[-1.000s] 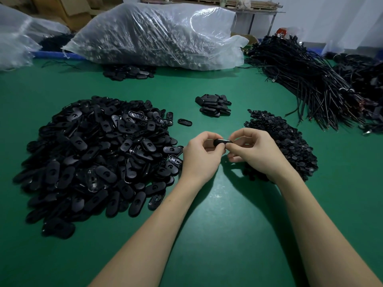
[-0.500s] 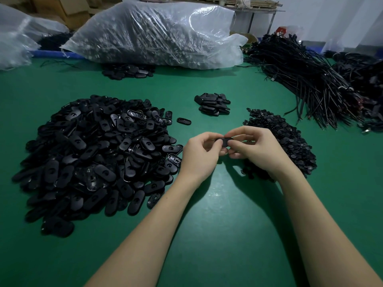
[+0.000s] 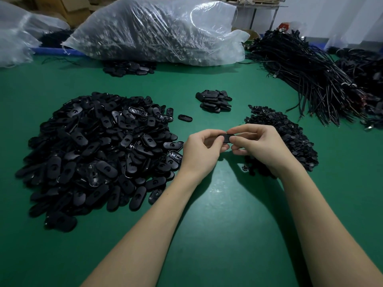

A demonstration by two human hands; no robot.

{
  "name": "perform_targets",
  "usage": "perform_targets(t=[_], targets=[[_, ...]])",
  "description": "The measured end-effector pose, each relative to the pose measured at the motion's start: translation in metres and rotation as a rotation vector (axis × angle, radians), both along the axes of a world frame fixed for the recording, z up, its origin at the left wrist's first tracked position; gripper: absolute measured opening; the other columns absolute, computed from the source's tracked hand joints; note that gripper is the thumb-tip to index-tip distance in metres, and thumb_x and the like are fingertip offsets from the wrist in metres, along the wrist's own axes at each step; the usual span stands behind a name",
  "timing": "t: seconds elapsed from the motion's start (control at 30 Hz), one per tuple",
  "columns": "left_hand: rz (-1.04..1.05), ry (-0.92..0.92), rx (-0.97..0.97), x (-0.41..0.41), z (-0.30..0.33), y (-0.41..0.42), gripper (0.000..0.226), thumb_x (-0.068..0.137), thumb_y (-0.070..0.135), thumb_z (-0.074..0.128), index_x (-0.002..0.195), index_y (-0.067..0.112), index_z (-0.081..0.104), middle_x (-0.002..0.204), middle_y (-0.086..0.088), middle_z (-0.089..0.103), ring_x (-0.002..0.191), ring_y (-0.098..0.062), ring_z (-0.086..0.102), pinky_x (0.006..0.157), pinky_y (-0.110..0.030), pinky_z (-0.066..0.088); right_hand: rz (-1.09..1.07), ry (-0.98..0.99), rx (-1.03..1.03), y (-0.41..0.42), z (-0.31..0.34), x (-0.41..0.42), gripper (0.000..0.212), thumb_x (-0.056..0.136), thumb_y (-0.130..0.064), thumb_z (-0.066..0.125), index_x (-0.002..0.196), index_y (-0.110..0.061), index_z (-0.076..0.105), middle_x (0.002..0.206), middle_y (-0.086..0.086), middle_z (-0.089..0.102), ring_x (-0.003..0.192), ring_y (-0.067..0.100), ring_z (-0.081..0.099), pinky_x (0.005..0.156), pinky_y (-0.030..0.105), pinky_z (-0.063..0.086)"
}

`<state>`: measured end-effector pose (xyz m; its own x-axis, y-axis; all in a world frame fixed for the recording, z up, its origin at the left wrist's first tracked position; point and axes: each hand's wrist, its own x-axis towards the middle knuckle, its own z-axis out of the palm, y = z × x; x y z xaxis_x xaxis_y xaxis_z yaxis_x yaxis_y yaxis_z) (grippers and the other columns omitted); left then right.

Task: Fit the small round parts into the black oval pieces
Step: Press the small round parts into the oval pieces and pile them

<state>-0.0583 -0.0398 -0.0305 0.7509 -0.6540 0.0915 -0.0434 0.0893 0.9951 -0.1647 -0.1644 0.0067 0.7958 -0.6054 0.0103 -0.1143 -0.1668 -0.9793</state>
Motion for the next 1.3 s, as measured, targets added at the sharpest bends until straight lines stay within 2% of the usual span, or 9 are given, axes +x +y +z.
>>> perform_targets(t=[0.07, 0.2, 0.33, 0.47, 0.63, 0.83, 0.97, 1.13, 1.3], targets=[[-0.016, -0.017, 0.013, 0.000, 0.001, 0.001, 0.021, 0.094, 0.002, 0.063, 0.111, 0.012, 0.071, 0.090, -0.003, 0.078, 0.084, -0.015, 0.077, 0.086, -0.030, 0.059, -0.010, -0.002, -0.006, 0.000, -0.001, 0.001, 0.014, 0.092, -0.002, 0.073, 0.097, -0.013, 0.078, 0.079, 0.007, 0.078, 0.067, 0.012, 0.071, 0.068, 0.023, 0.061], [-0.020, 0.086, -0.036, 0.001, 0.004, 0.002, 0.020, 0.095, 0.001, 0.062, 0.108, 0.016, 0.062, 0.086, -0.002, 0.079, 0.084, -0.017, 0.077, 0.081, -0.025, 0.059, 0.031, 0.005, -0.047, 0.000, 0.000, 0.001, 0.018, 0.089, -0.003, 0.076, 0.103, -0.015, 0.077, 0.083, 0.006, 0.078, 0.071, 0.013, 0.071, 0.068, 0.025, 0.061], [-0.023, 0.186, -0.083, 0.003, 0.006, 0.003, 0.019, 0.095, -0.001, 0.062, 0.106, 0.015, 0.063, 0.085, 0.000, 0.079, 0.084, -0.015, 0.076, 0.080, -0.022, 0.058, 0.045, 0.027, -0.171, 0.002, 0.001, 0.000, 0.025, 0.085, -0.008, 0.082, 0.105, -0.020, 0.076, 0.091, 0.000, 0.079, 0.069, 0.014, 0.070, 0.065, 0.025, 0.060], [-0.019, 0.201, -0.096, 0.003, 0.006, 0.002, 0.021, 0.095, -0.004, 0.061, 0.110, 0.010, 0.063, 0.090, -0.007, 0.077, 0.085, -0.017, 0.076, 0.083, -0.023, 0.059, 0.011, 0.031, -0.229, 0.003, 0.000, 0.001, 0.023, 0.085, -0.009, 0.081, 0.101, -0.023, 0.072, 0.092, -0.002, 0.079, 0.069, 0.019, 0.069, 0.066, 0.031, 0.062], [-0.011, 0.188, -0.107, 0.003, 0.005, 0.001, 0.024, 0.094, -0.008, 0.060, 0.111, 0.008, 0.064, 0.094, -0.009, 0.076, 0.087, -0.018, 0.076, 0.081, -0.022, 0.058, -0.008, 0.031, -0.241, 0.002, -0.001, 0.001, 0.021, 0.086, -0.007, 0.080, 0.099, -0.022, 0.071, 0.090, -0.003, 0.079, 0.068, 0.018, 0.069, 0.064, 0.030, 0.061], [0.015, 0.193, -0.109, 0.003, 0.005, 0.001, 0.026, 0.093, -0.007, 0.061, 0.111, 0.011, 0.060, 0.109, -0.008, 0.071, 0.088, -0.015, 0.076, 0.081, -0.022, 0.058, -0.017, 0.008, -0.187, 0.002, 0.000, 0.002, 0.021, 0.088, -0.005, 0.077, 0.104, -0.017, 0.071, 0.087, -0.001, 0.078, 0.065, 0.014, 0.069, 0.060, 0.023, 0.056], [0.017, 0.202, -0.110, 0.004, 0.005, 0.001, 0.025, 0.092, -0.006, 0.063, 0.107, 0.014, 0.060, 0.107, -0.006, 0.071, 0.087, -0.013, 0.076, 0.077, -0.018, 0.057, -0.016, -0.002, -0.159, 0.001, -0.001, 0.003, 0.021, 0.089, -0.007, 0.078, 0.106, -0.017, 0.071, 0.087, -0.001, 0.078, 0.065, 0.012, 0.069, 0.059, 0.022, 0.055], [0.051, 0.218, -0.109, 0.004, 0.004, -0.001, 0.019, 0.093, 0.000, 0.066, 0.105, 0.013, 0.061, 0.107, -0.006, 0.068, 0.083, -0.013, 0.076, 0.077, -0.021, 0.058, -0.052, 0.007, -0.171, -0.003, 0.000, 0.006, 0.019, 0.088, -0.012, 0.080, 0.105, -0.019, 0.073, 0.085, -0.004, 0.077, 0.064, 0.010, 0.069, 0.059, 0.021, 0.055], [0.056, 0.139, -0.056, 0.002, 0.003, -0.002, 0.010, 0.095, 0.010, 0.065, 0.103, 0.014, 0.061, 0.100, -0.003, 0.070, 0.082, -0.016, 0.076, 0.085, -0.032, 0.060, -0.142, 0.082, -0.258, -0.019, 0.007, 0.033, 0.019, 0.087, -0.014, 0.079, 0.104, -0.021, 0.073, 0.088, -0.002, 0.078, 0.064, 0.010, 0.072, 0.060, 0.022, 0.056]])
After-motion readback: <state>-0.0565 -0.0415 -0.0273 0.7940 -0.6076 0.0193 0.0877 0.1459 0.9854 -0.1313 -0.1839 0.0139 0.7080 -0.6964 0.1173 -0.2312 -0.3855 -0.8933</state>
